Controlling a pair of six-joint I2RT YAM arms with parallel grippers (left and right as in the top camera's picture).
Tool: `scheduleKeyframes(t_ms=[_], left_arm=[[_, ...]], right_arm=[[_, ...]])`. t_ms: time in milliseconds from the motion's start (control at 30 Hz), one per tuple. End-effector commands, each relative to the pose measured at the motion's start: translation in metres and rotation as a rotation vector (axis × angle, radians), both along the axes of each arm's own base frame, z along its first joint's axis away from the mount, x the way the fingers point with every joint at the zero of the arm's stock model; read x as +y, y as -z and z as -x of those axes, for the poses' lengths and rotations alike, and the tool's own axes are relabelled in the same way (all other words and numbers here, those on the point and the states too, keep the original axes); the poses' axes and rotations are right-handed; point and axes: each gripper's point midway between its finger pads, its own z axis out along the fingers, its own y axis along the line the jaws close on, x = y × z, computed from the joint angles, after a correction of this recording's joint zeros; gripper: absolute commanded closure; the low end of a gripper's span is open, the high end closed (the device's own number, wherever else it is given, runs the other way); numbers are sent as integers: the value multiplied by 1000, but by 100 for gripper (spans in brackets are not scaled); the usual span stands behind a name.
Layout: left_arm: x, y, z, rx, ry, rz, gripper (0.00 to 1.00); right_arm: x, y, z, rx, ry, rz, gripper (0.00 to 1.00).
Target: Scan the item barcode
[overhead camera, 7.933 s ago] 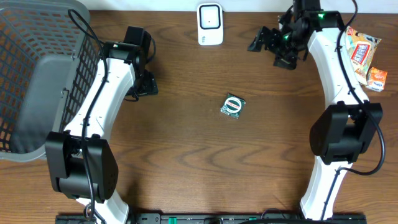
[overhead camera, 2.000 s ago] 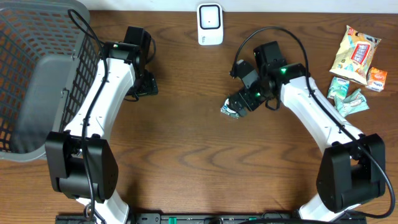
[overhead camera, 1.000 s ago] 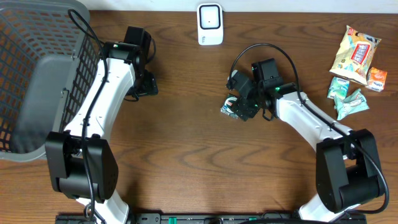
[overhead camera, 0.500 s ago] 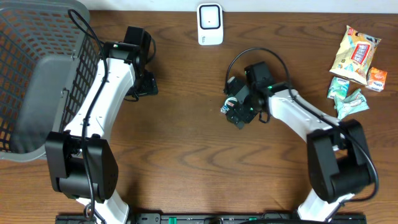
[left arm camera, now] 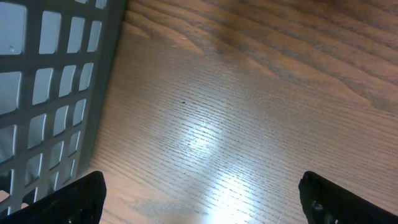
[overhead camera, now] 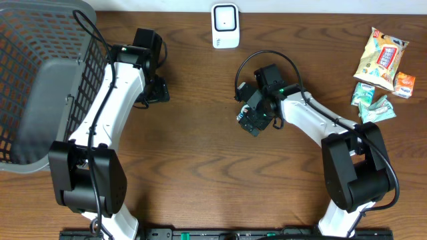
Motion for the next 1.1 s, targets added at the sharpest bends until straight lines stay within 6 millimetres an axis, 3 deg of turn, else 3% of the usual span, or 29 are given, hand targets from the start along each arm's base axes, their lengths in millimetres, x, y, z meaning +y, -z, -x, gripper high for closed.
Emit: scheduleKeyframes(t_ms=[0, 533, 733, 1067], left_arm=[[4, -3, 2, -5, -15, -11, 2], [4, -3, 2, -5, -15, -11, 2], [4, -3, 2, -5, -15, -11, 2], [4, -3, 2, -5, -15, -11, 2]], right_arm=[[-2, 1, -7, -22, -54, 19, 1], [3, 2, 0, 11, -60, -18, 1], [-10, 2, -5, 5, -29, 0, 8], [-9, 5, -3, 20, -25, -12, 15]])
